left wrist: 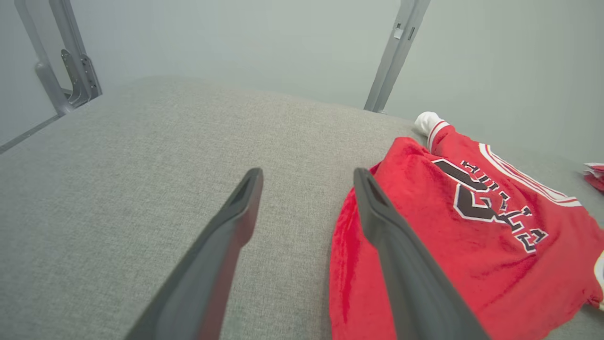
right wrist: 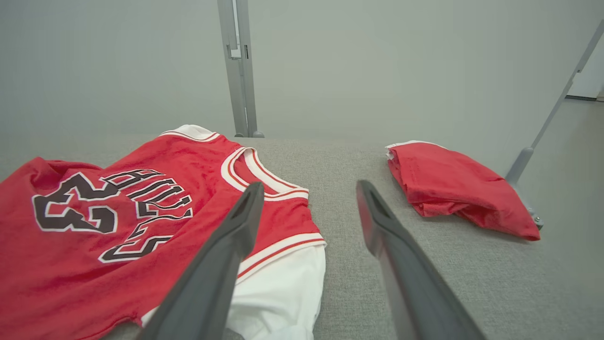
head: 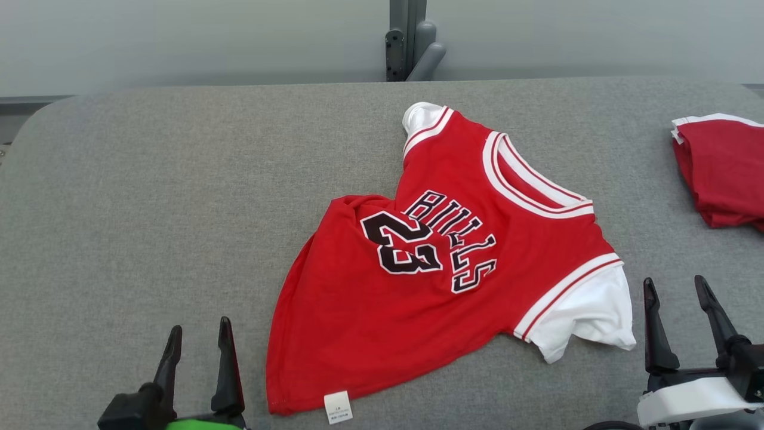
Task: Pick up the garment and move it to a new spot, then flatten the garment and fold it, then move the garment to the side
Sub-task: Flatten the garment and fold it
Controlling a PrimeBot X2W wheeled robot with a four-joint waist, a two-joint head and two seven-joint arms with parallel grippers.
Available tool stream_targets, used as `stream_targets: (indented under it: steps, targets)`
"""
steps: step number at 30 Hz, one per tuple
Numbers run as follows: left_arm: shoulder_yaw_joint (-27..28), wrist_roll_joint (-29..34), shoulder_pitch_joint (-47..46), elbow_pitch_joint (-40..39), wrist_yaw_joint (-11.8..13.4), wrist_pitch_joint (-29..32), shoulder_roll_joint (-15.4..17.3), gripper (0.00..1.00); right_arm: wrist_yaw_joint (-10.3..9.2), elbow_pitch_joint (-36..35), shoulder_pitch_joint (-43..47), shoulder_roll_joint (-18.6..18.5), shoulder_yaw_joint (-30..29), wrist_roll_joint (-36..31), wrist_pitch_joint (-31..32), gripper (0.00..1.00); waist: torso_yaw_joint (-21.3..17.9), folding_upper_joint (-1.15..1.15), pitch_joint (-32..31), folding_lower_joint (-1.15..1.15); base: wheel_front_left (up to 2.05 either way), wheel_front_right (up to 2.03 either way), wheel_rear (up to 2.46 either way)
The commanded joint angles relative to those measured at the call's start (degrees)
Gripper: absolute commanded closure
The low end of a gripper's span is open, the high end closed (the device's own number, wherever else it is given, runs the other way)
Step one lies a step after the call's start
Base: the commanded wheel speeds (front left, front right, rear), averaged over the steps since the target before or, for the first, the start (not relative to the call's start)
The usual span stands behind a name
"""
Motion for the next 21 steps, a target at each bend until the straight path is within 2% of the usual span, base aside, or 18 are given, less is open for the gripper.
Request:
stream_targets:
  steps: [1, 9, 13, 17, 21]
  targets:
    - [1.7, 2.1, 3.1, -0.3, -1.2, -0.1, -1.6, 0.0, -0.09, -0.6, 1.0, 0.0, -0.5, -0.3, -0.4, 0.0, -0.4, 0.01, -0.9, 0.0, 0.0, 0.0, 0.0]
    - [14.0, 15.6, 8.4, 2.4, -14.7, -0.1, -10.0, 0.0, -0.09, -2.3, 4.3, 0.3, -5.5, -1.8, -0.4, 0.0, 0.6, 0.01, -3.0, 0.0, 0.0, 0.0, 0.0]
    - [19.0, 19.9, 8.6, 3.6, -21.2, -0.1, -12.8, 0.0, -0.08, -2.1, 5.0, 0.6, -7.7, -2.6, -0.4, 0.0, 0.9, 0.01, -3.6, 0.0, 0.0, 0.0, 0.0]
    - [22.1, 22.5, 8.6, 4.3, -24.2, -0.1, -14.4, 0.0, -0.09, -0.6, 4.7, 0.8, -7.7, -3.7, -0.3, 0.0, 0.6, 0.01, -4.0, 0.0, 0.0, 0.0, 0.0]
    - [23.1, 23.2, 7.4, 4.5, -25.4, -0.1, -14.7, 0.0, -0.09, 0.8, 3.8, 0.8, -5.9, -4.0, -0.3, 0.0, 0.3, 0.01, -4.1, 0.0, 0.0, 0.0, 0.0]
